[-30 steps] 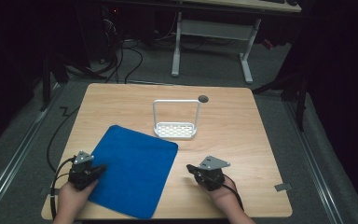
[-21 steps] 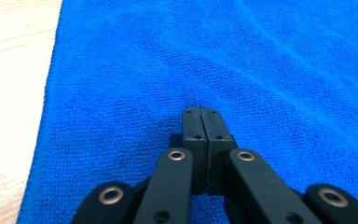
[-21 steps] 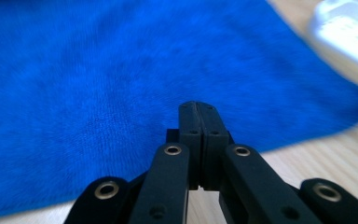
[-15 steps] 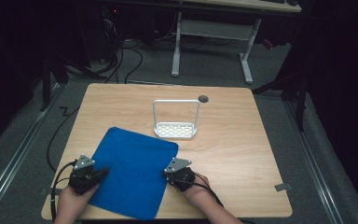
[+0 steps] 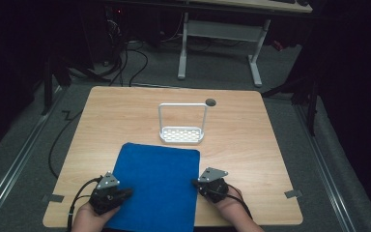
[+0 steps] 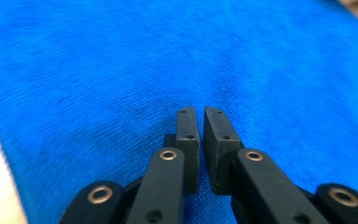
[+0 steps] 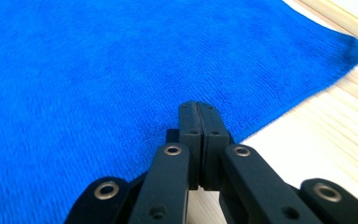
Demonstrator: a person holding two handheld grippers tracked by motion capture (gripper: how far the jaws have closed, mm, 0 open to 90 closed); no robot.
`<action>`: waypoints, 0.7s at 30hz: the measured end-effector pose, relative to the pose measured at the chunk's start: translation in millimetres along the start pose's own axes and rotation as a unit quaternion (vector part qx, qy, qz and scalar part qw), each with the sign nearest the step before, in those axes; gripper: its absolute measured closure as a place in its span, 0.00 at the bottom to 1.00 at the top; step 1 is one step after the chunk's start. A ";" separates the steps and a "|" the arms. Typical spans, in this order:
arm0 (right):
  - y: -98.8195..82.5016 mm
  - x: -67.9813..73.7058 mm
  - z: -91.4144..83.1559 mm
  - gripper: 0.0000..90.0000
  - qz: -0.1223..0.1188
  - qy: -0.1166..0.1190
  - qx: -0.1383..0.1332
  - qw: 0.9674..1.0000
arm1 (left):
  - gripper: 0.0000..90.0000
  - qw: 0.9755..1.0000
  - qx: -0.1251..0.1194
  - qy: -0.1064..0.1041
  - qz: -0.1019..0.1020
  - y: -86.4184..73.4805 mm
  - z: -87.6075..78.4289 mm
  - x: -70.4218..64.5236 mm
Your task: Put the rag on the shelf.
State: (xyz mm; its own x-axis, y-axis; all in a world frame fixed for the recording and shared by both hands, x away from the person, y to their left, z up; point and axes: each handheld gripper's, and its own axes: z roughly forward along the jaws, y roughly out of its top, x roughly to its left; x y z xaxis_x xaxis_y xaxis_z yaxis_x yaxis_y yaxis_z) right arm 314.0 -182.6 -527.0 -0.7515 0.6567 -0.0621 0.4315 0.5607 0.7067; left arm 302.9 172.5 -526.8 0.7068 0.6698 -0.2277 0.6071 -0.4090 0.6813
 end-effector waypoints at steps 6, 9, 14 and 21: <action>-1.6 -3.1 -2.8 0.98 0.012 -0.002 -0.005 1.000 | 0.89 1.000 -0.020 0.016 0.009 8.5 0.9 0.7; 1.4 0.9 -2.5 0.95 0.011 0.004 -0.017 1.000 | 0.87 0.998 -0.039 0.042 -0.023 4.7 -7.8 20.1; 1.5 1.2 3.2 0.94 0.015 0.006 -0.008 1.000 | 0.88 0.996 -0.040 0.053 -0.054 -3.5 -9.1 36.7; -6.1 -8.5 -5.6 0.94 0.020 -0.018 0.000 1.000 | 0.89 0.998 -0.031 0.049 -0.012 4.8 4.6 16.6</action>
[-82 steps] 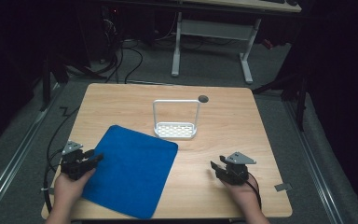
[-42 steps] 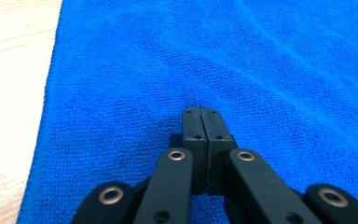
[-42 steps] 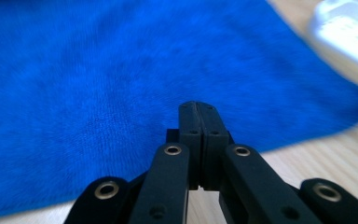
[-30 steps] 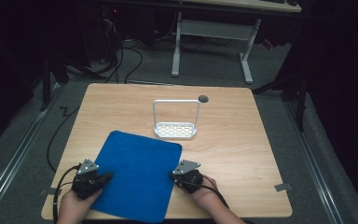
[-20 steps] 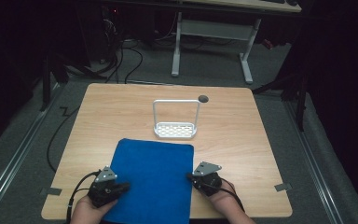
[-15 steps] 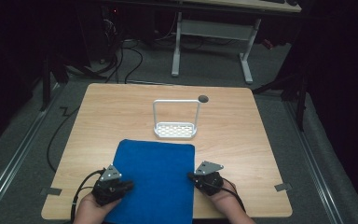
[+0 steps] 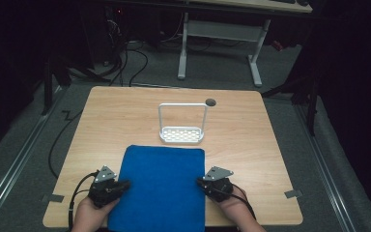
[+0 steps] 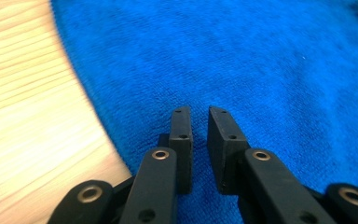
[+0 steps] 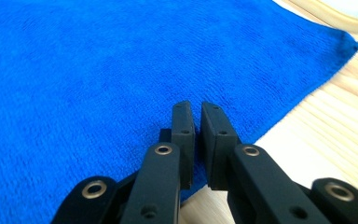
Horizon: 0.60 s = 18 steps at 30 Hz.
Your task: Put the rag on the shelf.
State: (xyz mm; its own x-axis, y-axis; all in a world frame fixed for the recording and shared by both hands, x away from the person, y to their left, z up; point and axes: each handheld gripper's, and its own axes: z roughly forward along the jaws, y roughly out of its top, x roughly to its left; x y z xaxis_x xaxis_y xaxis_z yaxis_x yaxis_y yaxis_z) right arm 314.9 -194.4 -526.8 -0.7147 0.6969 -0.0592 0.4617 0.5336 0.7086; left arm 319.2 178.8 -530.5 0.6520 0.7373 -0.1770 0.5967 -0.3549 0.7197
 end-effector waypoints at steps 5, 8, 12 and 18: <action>-9.6 -13.6 -9.2 0.94 0.012 -0.018 0.002 1.000 | 0.89 0.999 0.002 -0.017 0.027 6.7 12.2 -18.9; -18.0 -20.9 -17.2 0.95 0.022 -0.034 0.003 0.999 | 0.89 0.999 0.010 -0.032 0.037 12.3 18.8 -26.6; -30.3 -33.2 -28.4 0.94 0.041 -0.049 0.002 0.998 | 0.89 0.997 0.016 -0.049 0.052 17.0 26.1 -38.4; -45.4 -43.6 -41.1 0.95 0.059 -0.057 -0.006 0.997 | 0.89 0.994 0.021 -0.072 0.073 18.9 31.8 -53.7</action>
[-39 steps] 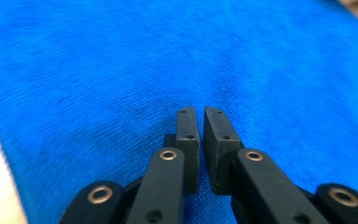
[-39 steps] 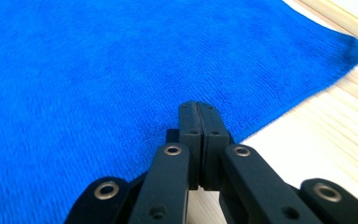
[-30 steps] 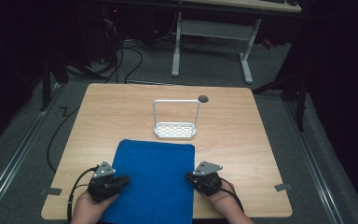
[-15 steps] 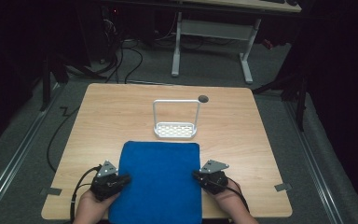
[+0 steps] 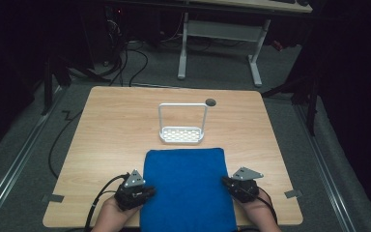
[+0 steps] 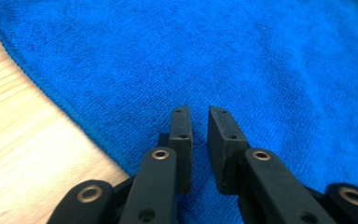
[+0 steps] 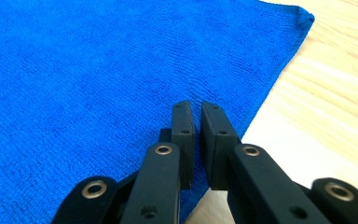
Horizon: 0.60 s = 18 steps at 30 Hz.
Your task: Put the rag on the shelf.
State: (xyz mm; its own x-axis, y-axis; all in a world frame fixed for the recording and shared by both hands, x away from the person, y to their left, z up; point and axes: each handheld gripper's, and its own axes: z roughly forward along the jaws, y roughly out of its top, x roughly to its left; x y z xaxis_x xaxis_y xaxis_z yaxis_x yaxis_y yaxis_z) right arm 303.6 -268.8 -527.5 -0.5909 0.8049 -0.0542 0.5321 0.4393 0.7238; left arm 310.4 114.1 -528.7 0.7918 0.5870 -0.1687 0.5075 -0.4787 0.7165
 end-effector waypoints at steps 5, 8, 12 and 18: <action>-3.2 5.6 -6.1 0.95 0.005 0.015 0.008 1.000 | 0.89 1.000 0.001 -0.015 -0.005 -5.8 -5.3 -0.5; -3.9 9.8 -7.8 0.95 0.003 0.023 0.010 1.000 | 0.89 1.000 0.003 -0.017 -0.002 -10.8 -11.1 -0.3; -4.4 16.0 -10.1 0.94 -0.005 0.033 0.014 0.999 | 0.87 1.000 0.010 -0.025 -0.003 -13.4 -16.2 1.8; -1.9 13.0 -12.5 0.86 -0.005 0.027 -0.020 0.999 | 0.78 1.000 -0.001 -0.008 0.000 -13.2 -17.7 3.7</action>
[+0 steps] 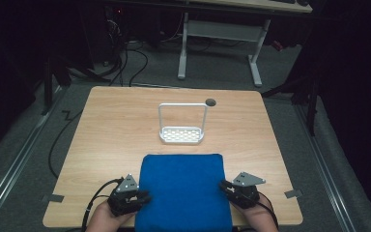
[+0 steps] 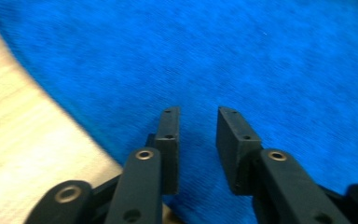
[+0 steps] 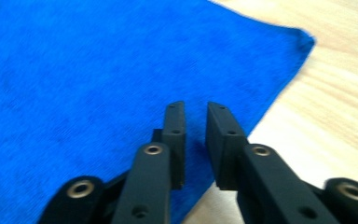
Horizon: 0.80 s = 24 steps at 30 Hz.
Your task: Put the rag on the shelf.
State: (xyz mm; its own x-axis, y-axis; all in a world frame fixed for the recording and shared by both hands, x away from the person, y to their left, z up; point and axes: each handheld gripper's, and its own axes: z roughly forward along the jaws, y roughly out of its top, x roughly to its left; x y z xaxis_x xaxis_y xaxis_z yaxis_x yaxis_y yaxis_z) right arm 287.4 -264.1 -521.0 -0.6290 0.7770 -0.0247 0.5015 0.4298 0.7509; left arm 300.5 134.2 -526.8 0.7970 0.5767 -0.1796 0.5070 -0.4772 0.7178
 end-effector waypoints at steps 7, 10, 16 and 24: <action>-2.5 -9.8 2.1 0.76 0.020 -0.018 -0.011 1.000 | 0.66 0.997 -0.044 0.043 -0.041 1.2 -5.2 20.3; -1.4 -11.1 3.1 0.76 0.027 -0.019 -0.012 0.999 | 0.59 0.994 -0.060 0.065 -0.070 5.3 -5.2 35.6; -0.6 -11.5 4.4 0.79 0.027 -0.014 -0.012 0.999 | 0.55 0.988 -0.068 0.080 -0.110 12.1 3.8 59.3; -0.3 -13.8 2.3 0.77 0.032 -0.005 -0.022 0.999 | 0.58 0.987 -0.052 0.106 -0.104 32.0 20.7 72.2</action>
State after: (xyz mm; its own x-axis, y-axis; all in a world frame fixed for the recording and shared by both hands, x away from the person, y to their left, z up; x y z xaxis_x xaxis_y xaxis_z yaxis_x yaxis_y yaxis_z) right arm 297.3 -273.9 -522.4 -0.5909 0.8065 0.0185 0.5135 0.3583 0.7797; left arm 381.1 146.9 -530.7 0.5864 0.7865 -0.1937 0.6071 -0.2685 0.7479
